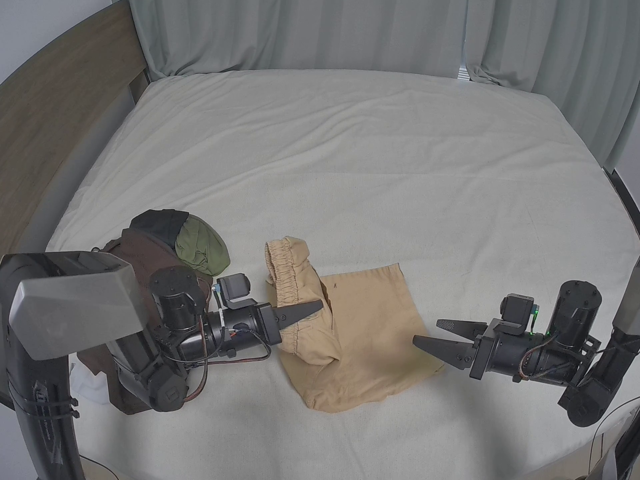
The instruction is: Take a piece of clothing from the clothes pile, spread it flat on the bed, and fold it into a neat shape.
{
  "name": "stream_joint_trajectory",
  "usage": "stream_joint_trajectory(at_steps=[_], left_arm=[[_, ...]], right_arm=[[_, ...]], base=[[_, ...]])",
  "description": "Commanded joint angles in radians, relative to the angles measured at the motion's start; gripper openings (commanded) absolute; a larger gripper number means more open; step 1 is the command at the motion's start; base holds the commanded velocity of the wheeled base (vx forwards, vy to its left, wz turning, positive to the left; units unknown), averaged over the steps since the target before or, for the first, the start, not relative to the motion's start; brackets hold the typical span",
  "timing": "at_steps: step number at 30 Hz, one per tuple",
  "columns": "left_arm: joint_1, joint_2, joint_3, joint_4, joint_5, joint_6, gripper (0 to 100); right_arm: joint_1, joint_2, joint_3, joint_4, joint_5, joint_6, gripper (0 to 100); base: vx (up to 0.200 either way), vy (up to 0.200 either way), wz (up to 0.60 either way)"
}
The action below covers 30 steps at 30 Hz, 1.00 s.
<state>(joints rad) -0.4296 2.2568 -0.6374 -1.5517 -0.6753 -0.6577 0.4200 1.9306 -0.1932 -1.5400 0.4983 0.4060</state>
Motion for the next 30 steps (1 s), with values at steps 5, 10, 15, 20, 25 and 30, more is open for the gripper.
stream_joint_trajectory(at_steps=[5, 10, 15, 20, 25, 30], left_arm=[[-0.032, 0.006, -0.054, 0.004, 0.01, -0.026, 0], [-0.046, 0.026, -0.091, 0.002, 0.014, -0.057, 0], [-0.074, 0.078, -0.149, 0.005, 0.016, -0.065, 0], [-0.097, 0.113, -0.18, 0.004, 0.017, -0.102, 0], [-0.118, 0.178, -0.232, 0.005, 0.042, -0.106, 0], [-0.127, 0.221, -0.249, 0.004, 0.043, -0.108, 0]], right_arm=[[-0.018, -0.005, -0.003, 0.0, 0.002, -0.001, 100], [-0.03, -0.005, -0.009, 0.0, 0.002, -0.001, 100], [-0.052, -0.005, -0.018, 0.0, 0.003, 0.002, 100], [-0.064, -0.005, -0.023, 0.0, 0.003, 0.002, 100], [-0.066, -0.004, -0.031, 0.0, 0.003, 0.005, 100], [-0.066, -0.002, -0.032, 0.0, 0.003, 0.005, 100]], base=[[0.0, 0.0, 0.0], [0.0, 0.0, 0.0], [0.0, 0.0, 0.0], [0.0, 0.0, 0.0], [0.0, 0.0, 0.0], [0.0, 0.0, 0.0]])
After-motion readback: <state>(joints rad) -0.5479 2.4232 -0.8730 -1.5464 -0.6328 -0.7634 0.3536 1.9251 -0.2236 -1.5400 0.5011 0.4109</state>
